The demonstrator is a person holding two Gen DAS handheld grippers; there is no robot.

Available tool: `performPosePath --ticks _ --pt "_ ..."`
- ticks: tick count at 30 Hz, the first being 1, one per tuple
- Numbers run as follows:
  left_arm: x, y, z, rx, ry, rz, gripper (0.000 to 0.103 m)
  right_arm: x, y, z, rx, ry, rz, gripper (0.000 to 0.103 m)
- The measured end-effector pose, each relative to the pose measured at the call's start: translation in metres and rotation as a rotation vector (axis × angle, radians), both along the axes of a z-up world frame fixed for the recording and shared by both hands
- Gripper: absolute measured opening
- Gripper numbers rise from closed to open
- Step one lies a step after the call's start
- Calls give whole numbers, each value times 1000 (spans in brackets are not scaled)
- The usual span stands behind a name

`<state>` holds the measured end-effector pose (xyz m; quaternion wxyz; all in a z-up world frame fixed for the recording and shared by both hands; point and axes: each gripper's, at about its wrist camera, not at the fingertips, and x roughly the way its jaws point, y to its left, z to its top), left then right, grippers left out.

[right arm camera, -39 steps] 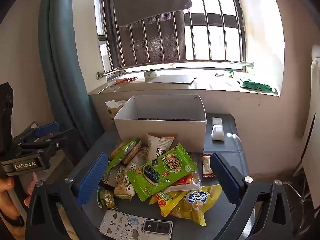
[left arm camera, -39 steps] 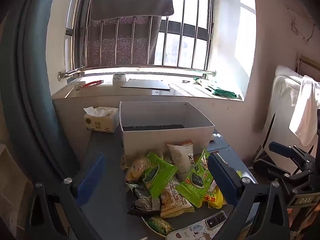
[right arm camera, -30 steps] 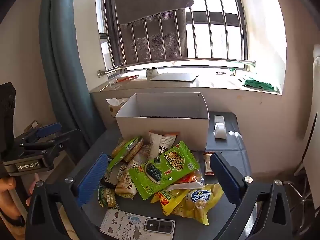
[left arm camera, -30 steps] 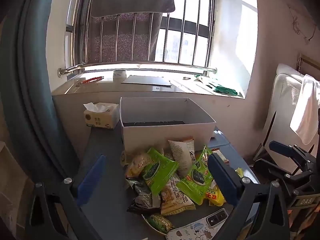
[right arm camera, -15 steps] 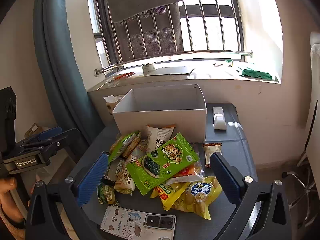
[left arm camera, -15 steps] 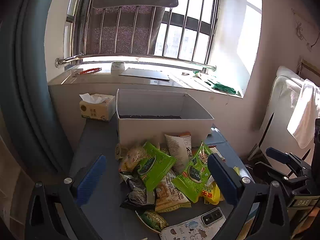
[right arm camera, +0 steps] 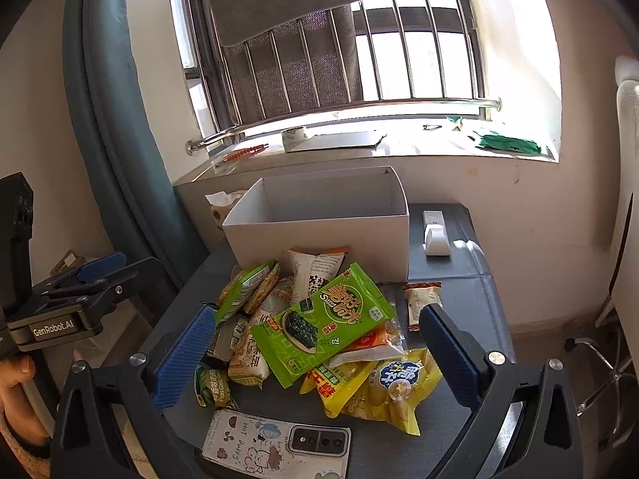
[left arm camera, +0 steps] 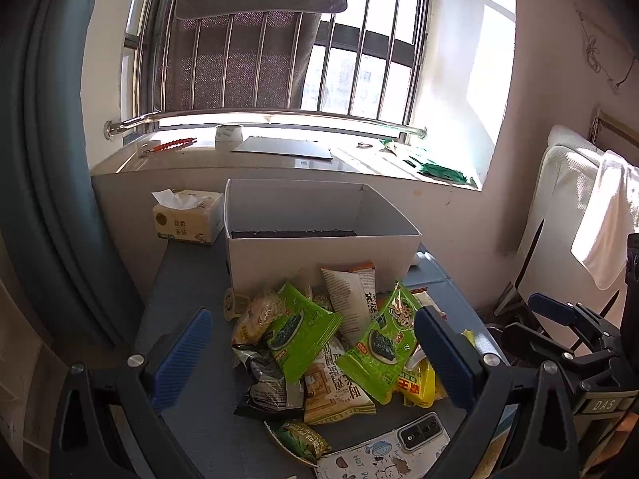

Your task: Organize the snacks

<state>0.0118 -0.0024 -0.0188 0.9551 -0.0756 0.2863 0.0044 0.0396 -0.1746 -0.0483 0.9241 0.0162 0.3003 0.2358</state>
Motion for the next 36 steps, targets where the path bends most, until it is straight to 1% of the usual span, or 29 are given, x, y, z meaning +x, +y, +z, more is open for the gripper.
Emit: performPosePath --ticks 15,20,36 --pt "-3 1 1 -6 1 0 103 -2 3 1 8 11 10 103" --pt "-4 0 2 3 -3 3 103 -2 4 2 5 9 13 103" --pt "-3 2 -2 -6 7 5 103 -1 3 -3 4 25 8 103"
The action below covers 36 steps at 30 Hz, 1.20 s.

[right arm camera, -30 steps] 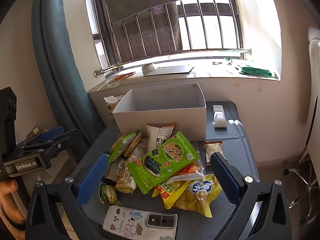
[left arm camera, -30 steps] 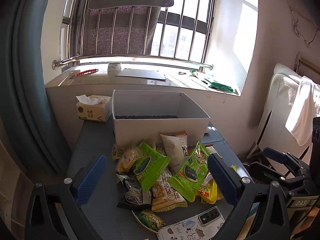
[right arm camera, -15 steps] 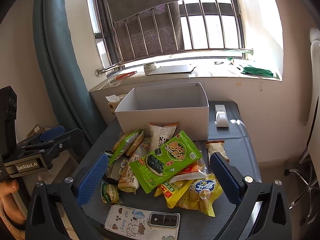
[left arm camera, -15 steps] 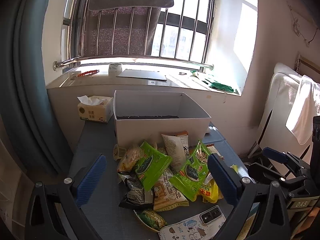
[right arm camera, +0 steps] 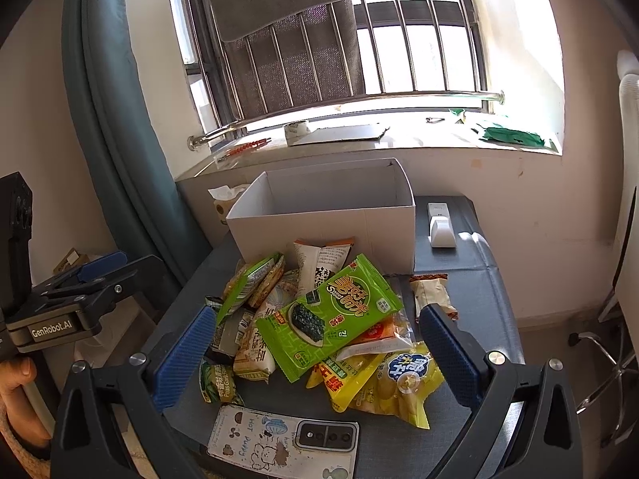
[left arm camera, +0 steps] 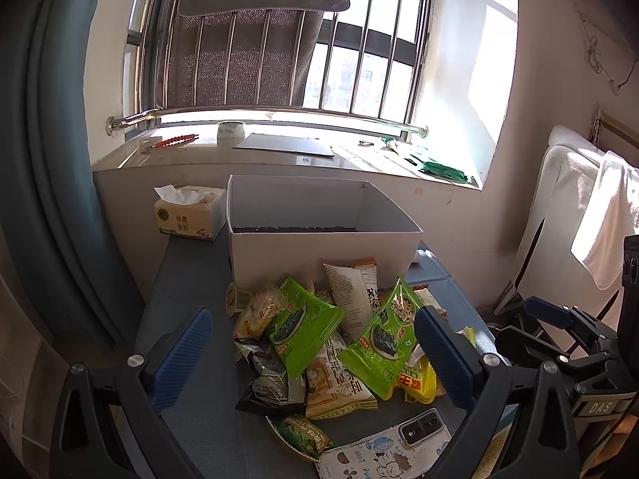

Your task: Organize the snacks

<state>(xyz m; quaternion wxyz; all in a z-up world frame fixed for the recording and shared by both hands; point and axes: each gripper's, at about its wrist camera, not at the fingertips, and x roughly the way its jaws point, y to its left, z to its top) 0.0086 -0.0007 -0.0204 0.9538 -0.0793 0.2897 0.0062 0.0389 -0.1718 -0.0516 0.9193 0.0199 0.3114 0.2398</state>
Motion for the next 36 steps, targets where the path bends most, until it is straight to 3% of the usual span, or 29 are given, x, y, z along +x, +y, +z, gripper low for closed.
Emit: performPosePath --ticks 10,18,27,34,36 --pt "-1 4 -3 -5 4 8 103 6 2 -12 33 58 8 103" --pt "-5 11 -12 -16 17 13 103 47 3 -48 234 283 38 103" --pt "-11 20 -27 -31 34 6 103 110 11 -93 247 434 -79 103" --pt "-11 36 -41 -93 61 18 103 130 28 -104 215 446 -116 103" --pt "-13 39 -43 -92 62 26 103 131 35 -104 171 447 -122 92"
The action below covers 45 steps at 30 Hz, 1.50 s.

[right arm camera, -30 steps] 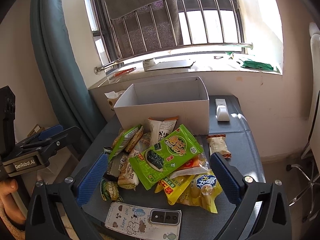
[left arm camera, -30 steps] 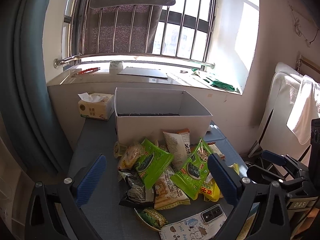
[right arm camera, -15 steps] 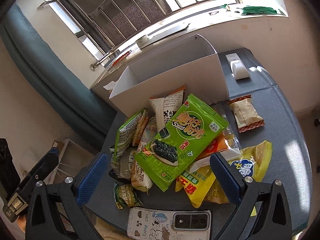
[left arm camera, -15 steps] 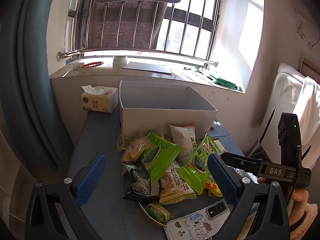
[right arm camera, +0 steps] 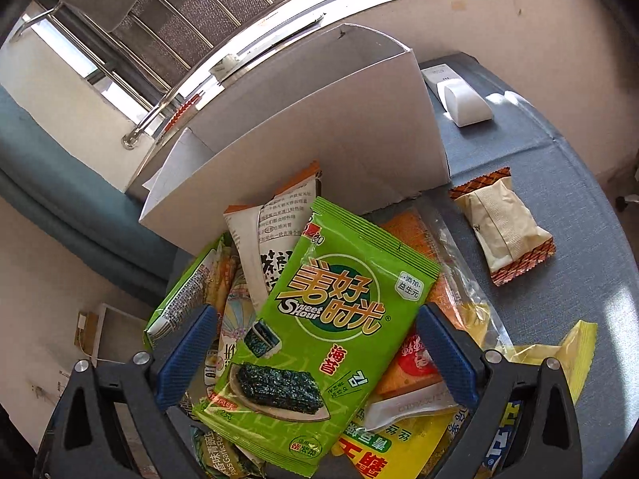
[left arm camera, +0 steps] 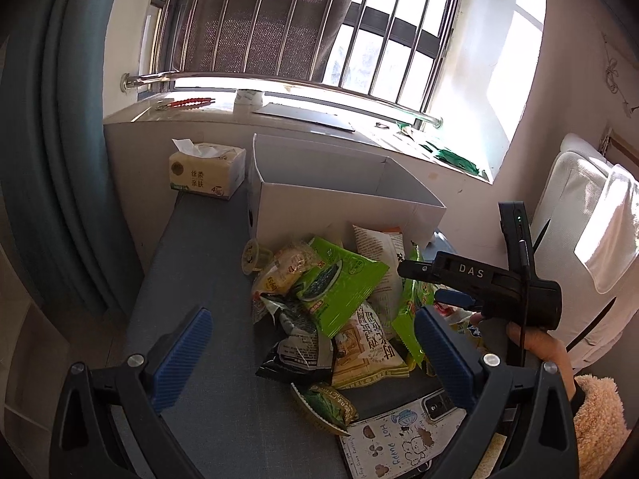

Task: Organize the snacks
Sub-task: 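Grasp a green seaweed packet with the right gripper while the left grasps another green packet, then drop both green packets into the white box, opening both grippers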

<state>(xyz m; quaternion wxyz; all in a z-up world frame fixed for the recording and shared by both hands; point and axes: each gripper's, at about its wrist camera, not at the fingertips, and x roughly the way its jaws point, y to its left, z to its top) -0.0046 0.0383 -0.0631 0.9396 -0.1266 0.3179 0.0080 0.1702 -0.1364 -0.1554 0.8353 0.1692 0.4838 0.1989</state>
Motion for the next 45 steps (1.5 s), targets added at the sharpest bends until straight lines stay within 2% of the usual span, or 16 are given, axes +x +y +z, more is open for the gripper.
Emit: performPosePath --ticks 1,3,5,7,9,11,13,20,23,29,30,32,33,36,41,45 --pt "-1 1 -1 0 0 2 103 0 4 0 -27 1 10 67" --pt "-3 5 -2 -4 -1 11 103 -3 8 6 -34 -38 32 54" --pt "-5 9 -3 -9 0 18 103 -9 11 15 -55 -84 56 33" --pt "-5 12 -5 -14 6 26 103 -14 13 26 -77 -122 68 22" --pt "-4 13 -5 -19 8 28 103 -18 14 32 -131 -149 72 19" --pt "-5 12 -5 -18 4 27 103 -21 9 34 -123 -140 89 15" --pt "-4 10 -5 -10 5 21 103 -26 1 36 -105 -129 92 12" --pt "24 -7 -11 25 46 -20 103 -50 -25 55 -38 -182 101 11" --pt "48 -25 -20 99 84 -61 103 -61 -31 66 -10 -223 120 11" --pt "94 -63 -41 326 154 -111 99 -76 -46 80 15 -267 98 11" --pt "99 -68 -44 368 159 -117 90 -78 -48 81 17 -270 95 11" --pt "108 -75 -52 469 192 -103 54 -80 -52 82 23 -272 93 11" --pt "112 -76 -56 490 215 -107 15 -81 -54 82 23 -273 92 11" --pt "105 -69 -51 433 177 -127 14 -82 -58 83 31 -277 89 11" --pt "74 -35 -7 167 21 -144 13 -82 -60 86 52 -289 90 11" --pt "61 -21 27 121 -102 -124 13 -75 -53 93 80 -302 112 11"
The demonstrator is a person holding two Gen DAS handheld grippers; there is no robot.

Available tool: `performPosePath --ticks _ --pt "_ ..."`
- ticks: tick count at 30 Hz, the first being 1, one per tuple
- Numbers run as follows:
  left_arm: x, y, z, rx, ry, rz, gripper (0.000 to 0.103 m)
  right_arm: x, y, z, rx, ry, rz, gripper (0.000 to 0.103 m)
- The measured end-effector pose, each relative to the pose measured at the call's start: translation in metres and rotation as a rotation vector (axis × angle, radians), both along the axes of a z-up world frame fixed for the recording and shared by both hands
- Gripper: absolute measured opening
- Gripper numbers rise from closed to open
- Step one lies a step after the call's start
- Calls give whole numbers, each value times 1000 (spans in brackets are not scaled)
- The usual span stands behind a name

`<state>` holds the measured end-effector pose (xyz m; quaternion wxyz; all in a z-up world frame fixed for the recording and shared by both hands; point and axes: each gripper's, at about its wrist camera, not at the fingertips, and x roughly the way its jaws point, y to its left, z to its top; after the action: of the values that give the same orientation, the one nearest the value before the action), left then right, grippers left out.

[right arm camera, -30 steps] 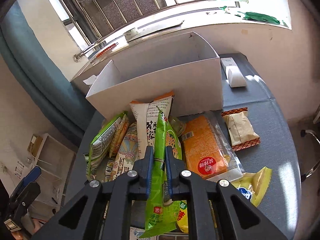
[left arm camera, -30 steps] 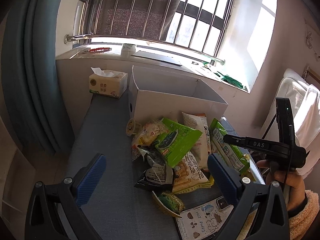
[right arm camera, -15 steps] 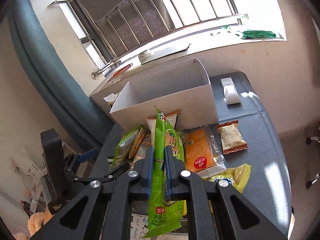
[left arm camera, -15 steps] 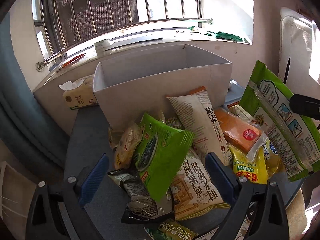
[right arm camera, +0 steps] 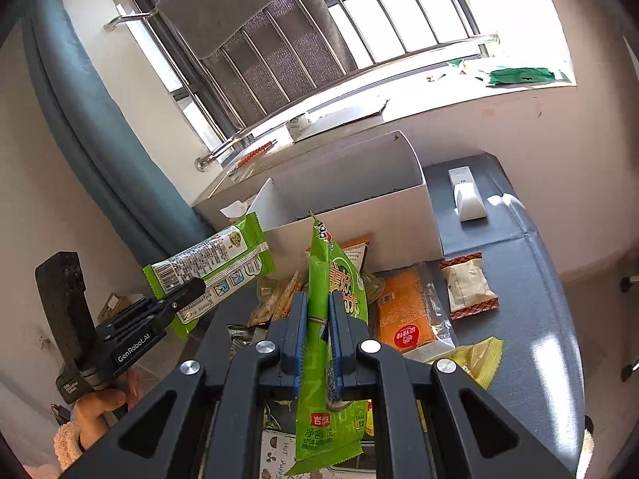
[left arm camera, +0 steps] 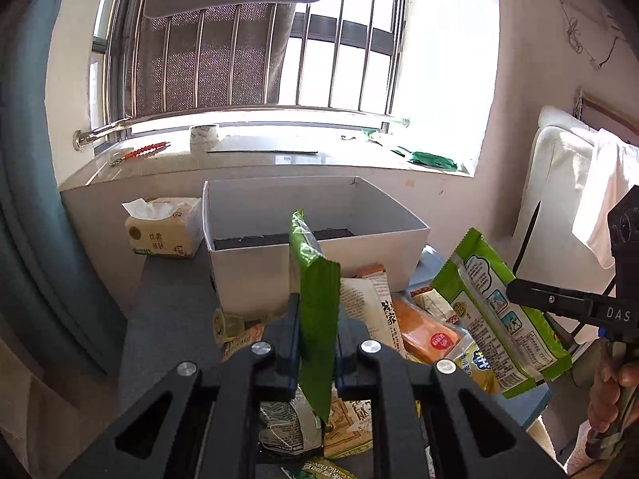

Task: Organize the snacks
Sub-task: 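Drop both green packets into the white box, opening both grippers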

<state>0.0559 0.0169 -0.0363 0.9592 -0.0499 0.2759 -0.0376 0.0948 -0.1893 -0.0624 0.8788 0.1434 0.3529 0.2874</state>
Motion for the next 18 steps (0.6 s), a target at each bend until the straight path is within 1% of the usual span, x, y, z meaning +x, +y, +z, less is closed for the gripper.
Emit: performPosePath --ticks 2,5,9,12,16,18 --pt "1 6 11 -21 -47 20 13 8 7 7 11 -10 16 11" --pt "17 19 19 -69 -77 31 13 25 21 20 -3 -40 36 11" --pt "52 32 27 -57 -100 58 13 63 40 42 -10 -75 50 11" --pt "87 42 32 -65 -90 69 13 109 50 52 7 -37 33 11" --pt "136 49 31 -16 -59 86 13 174 61 57 5 -4 7 11" --pt "156 51 27 -5 -40 89 13 199 66 58 -22 2 -7 11"
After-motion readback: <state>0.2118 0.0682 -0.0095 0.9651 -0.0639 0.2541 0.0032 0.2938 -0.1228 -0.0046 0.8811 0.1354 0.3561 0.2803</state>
